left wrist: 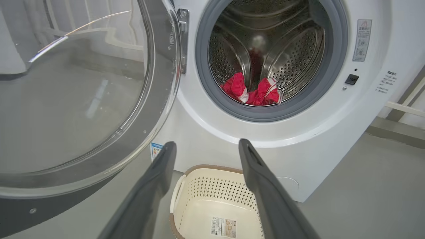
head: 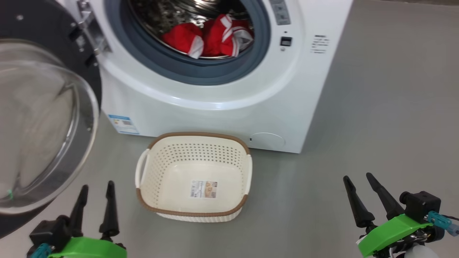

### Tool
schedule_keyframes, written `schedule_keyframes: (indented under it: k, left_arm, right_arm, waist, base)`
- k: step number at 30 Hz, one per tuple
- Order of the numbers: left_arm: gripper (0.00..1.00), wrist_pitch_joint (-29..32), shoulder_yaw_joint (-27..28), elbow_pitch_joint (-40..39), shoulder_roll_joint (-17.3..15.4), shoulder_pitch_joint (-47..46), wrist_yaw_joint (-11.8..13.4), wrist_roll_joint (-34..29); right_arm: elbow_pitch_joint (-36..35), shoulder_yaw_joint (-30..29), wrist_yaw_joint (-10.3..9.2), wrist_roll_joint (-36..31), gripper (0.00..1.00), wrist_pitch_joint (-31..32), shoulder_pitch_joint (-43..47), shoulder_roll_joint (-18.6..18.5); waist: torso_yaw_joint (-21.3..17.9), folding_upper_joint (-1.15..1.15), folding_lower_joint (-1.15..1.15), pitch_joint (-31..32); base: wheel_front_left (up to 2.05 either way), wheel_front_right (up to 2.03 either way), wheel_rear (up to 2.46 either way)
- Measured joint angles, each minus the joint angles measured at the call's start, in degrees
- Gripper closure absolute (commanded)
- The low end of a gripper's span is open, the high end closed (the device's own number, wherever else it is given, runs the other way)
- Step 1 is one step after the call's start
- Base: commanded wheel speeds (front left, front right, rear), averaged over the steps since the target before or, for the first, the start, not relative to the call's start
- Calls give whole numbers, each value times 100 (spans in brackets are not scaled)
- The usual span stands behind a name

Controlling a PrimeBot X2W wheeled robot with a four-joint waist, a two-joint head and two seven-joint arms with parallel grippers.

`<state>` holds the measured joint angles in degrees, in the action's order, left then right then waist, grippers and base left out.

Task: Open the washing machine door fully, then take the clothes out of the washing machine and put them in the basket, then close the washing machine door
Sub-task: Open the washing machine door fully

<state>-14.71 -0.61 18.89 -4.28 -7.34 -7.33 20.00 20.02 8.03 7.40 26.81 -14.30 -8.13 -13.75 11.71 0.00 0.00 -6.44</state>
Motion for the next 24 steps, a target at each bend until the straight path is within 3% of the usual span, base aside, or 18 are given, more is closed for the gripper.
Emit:
schedule_keyframes:
  k: [12, 24]
  left_arm:
    - [0, 0, -501, -265, -247, 6, 0, 365]
    - [0, 0, -625, -366, -294, 131, 0, 532]
  right_arm:
    - [-89, -180, 0, -21, 0, 0, -1, 63]
    - [-191, -556, 0, -45, 0, 0, -1, 112]
  waist:
    - [-664, 0, 0, -102]
    - [-1241, 0, 0, -186]
  base:
    - [0, 0, 0]
    - [0, 0, 0]
